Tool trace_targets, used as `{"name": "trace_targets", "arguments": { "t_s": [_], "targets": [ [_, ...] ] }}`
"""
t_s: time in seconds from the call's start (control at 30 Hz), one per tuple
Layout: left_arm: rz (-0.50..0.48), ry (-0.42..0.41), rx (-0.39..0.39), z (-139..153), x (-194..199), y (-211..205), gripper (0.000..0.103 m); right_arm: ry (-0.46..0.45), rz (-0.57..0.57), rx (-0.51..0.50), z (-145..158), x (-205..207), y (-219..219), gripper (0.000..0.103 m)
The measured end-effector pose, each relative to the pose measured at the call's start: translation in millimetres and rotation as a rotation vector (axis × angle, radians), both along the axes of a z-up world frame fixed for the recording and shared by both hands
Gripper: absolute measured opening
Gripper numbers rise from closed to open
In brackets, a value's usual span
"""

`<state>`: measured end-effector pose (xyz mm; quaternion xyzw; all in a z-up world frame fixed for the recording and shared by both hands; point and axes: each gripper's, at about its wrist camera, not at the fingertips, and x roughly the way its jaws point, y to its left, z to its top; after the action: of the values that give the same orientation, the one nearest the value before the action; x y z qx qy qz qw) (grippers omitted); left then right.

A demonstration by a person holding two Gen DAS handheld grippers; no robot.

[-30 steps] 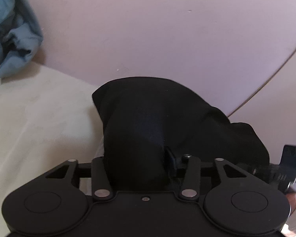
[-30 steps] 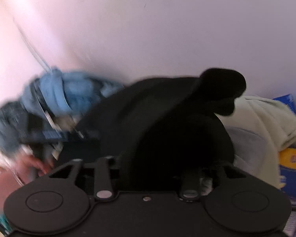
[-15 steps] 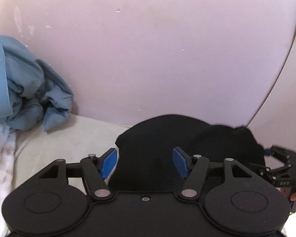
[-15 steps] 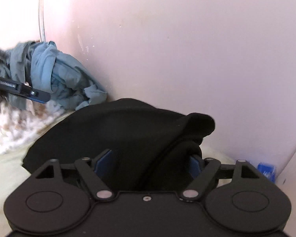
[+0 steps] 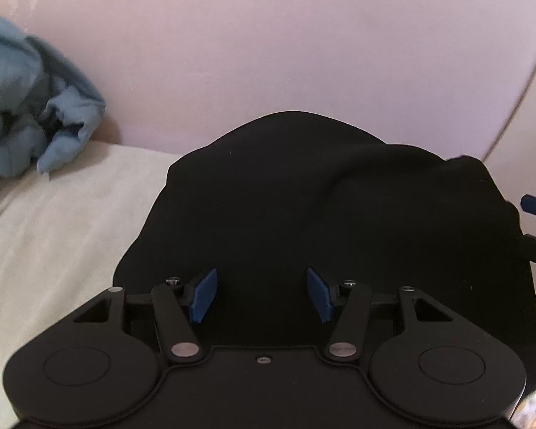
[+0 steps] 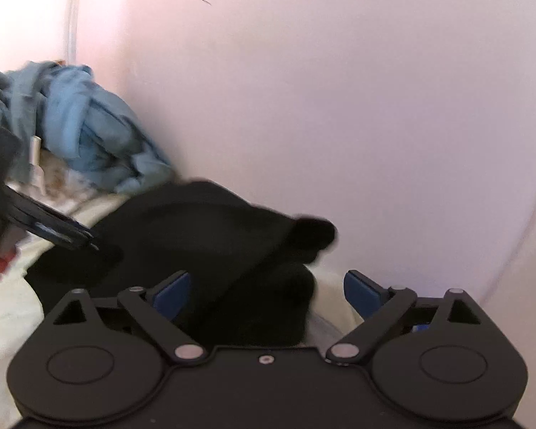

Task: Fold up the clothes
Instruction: 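Lower the folded garment onto the sheet by the wall and open both grippers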

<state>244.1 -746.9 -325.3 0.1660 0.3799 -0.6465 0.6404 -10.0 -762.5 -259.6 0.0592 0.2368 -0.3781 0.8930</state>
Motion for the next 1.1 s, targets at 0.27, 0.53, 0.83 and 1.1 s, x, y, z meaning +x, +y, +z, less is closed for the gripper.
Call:
{"name": "trace_targets", "arguments": {
  "t_s": [0.27,0.53,0.83,1.1],
  "targets": [
    [0.016,0.008,-0.026,1.5,-8.5,7.7,0.059,0.029,0.091,-0.031,-34.1,60.0,-9.1,0.089],
    [-0.005,-0.022,-0.028,-1.1,-16.4,9.8,0.059,0.149,0.057,0.041,-67.8,63.3,-23.2,0.087],
    [0.083,0.005,-0.036,2.5,-19.1,16.8,0.06,0.176,0.046,-0.016,-81.5,60.4,-15.1,0.091],
    [0.268,0.058,-0.092,38.1,-20.9,121.5,0.074,0.173,0.022,-0.101,-47.5,41.3,42.6,0.102]
  ]
}}
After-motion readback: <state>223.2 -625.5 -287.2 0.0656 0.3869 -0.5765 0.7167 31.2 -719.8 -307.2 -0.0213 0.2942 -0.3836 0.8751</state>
